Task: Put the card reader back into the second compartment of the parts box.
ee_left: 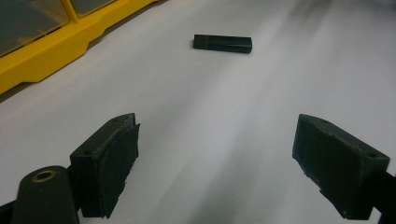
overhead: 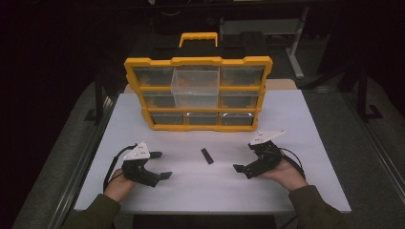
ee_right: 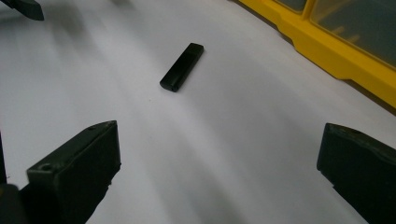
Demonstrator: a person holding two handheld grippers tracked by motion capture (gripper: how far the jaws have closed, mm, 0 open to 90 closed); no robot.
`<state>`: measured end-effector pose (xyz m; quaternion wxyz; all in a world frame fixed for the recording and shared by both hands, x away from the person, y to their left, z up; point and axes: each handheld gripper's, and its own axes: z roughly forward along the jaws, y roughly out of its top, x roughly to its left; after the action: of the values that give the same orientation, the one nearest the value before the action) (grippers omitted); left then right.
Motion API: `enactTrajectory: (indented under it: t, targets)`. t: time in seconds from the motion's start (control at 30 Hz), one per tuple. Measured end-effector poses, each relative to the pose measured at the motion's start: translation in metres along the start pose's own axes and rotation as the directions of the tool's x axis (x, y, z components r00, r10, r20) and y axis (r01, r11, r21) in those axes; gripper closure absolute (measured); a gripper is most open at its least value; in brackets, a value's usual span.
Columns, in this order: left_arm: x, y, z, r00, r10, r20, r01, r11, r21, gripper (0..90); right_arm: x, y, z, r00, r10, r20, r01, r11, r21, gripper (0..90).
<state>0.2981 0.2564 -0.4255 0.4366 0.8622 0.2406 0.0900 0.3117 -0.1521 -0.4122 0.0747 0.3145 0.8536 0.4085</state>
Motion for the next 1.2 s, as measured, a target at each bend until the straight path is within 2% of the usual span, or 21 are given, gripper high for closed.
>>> enactTrajectory:
  t: [1.2]
  targets:
    - [0.000, 0.000, 0.000, 0.9999, -0.004, 0.009, 0.004, 1.0000, 0.000, 14.3, 0.003, 0.031, 0.016, 0.9990, -0.035, -0.028, 0.035, 0.999, 0.014, 0.0]
